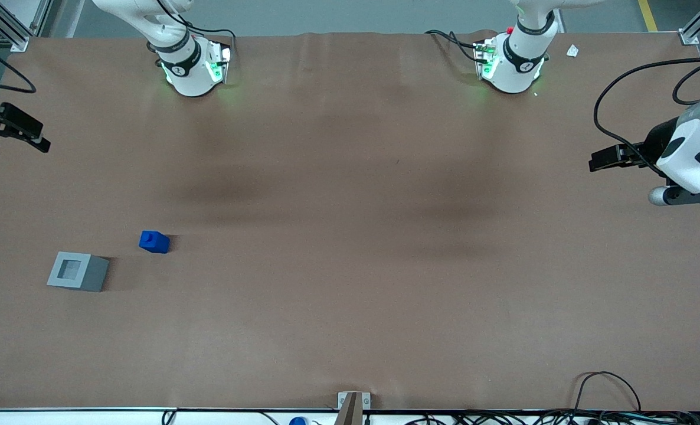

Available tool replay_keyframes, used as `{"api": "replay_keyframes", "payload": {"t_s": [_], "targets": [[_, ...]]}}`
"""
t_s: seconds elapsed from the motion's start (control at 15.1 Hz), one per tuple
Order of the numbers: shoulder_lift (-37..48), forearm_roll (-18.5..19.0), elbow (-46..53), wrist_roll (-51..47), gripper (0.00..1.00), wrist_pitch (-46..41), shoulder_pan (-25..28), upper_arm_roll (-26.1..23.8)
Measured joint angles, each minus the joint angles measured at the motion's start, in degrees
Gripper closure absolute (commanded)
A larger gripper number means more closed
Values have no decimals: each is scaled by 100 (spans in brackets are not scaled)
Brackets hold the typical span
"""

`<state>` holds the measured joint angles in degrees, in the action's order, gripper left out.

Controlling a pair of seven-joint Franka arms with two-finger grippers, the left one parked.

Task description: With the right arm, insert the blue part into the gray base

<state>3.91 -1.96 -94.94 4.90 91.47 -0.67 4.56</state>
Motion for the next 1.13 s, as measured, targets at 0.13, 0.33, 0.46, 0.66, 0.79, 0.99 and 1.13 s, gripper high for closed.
{"api": "replay_keyframes", "payload": {"t_s": [0.13, 0.33, 0.46, 0.66, 0.79, 0.99, 1.13], "targets": [[-315, 0, -29, 0, 0, 61, -27, 1], [-832, 0, -110, 0, 1, 477, -37, 0], [-1087, -2, -425, 4, 2, 1170, -36, -8], [-1358, -2, -1239, 5, 3, 2537, -3, -41], [-1615, -2, -1500, 5, 5, 3033, 10, -43], [-2129, -10, -1561, 5, 7, 3558, 34, -57], [-2479, -14, -1563, 1, 7, 3790, 106, -85]]}}
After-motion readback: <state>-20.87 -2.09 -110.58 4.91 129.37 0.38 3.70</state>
